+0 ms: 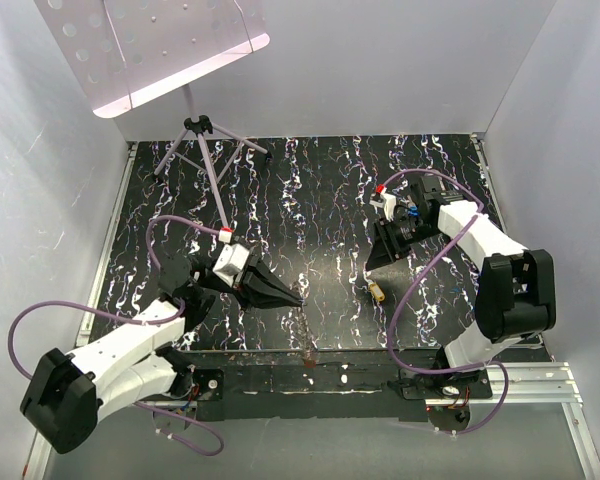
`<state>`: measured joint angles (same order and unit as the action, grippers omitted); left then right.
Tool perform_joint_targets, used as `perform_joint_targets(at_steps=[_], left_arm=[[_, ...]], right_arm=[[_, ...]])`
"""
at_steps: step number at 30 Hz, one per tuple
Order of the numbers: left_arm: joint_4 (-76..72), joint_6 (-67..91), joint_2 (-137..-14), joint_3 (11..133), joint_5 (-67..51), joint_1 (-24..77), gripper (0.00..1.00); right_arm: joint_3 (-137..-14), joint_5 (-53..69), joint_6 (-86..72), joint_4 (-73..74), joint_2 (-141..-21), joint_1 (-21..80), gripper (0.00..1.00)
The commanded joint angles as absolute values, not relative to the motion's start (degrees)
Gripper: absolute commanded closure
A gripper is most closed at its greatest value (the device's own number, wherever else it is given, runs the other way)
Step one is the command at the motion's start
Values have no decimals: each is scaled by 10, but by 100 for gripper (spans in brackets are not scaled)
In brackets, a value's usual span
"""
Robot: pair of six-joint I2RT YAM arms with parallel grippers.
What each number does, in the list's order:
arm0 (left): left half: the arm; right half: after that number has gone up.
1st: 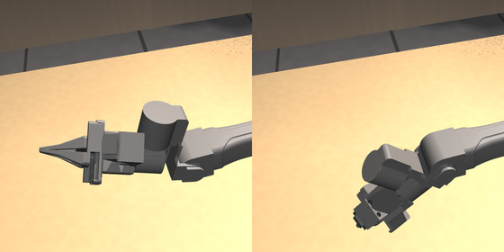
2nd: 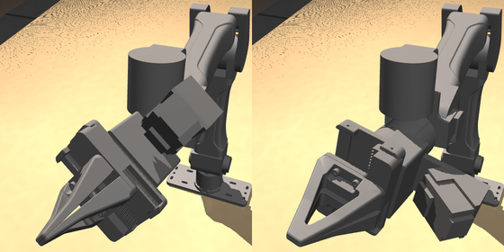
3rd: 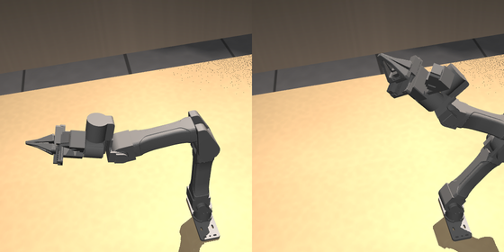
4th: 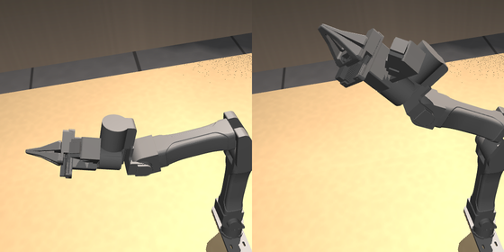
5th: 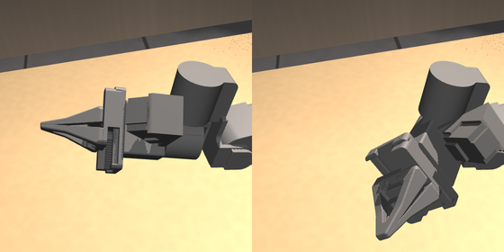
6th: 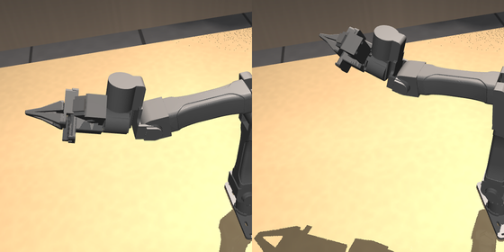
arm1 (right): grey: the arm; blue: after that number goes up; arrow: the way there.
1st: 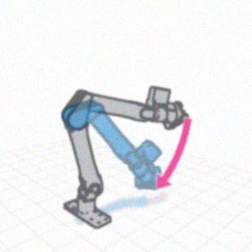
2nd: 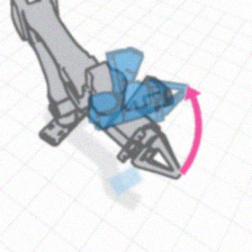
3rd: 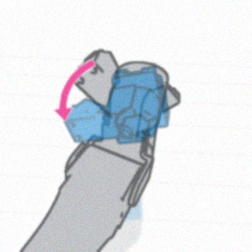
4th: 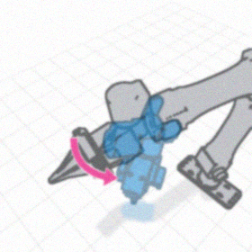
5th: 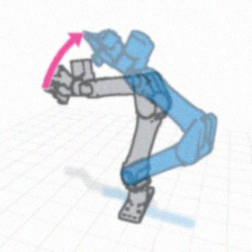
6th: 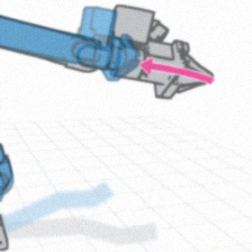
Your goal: Put the keys on the keyring
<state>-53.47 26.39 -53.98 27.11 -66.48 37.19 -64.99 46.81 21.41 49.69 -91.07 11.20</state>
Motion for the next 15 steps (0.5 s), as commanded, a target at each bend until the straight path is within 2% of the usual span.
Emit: perform_joint_targets(at_steps=[1,9,15], left_arm=[[-693,387,-552,328,-729,369,100],[-592,332,-532,373,-747,370,100],[-570,320,-518,378,-746,369,100]], right_arm=[[-664,501,234,513,-885,109,55],[-664,501,238,513,-877,109,55],[-664,503,241,514,-877,109,55]])
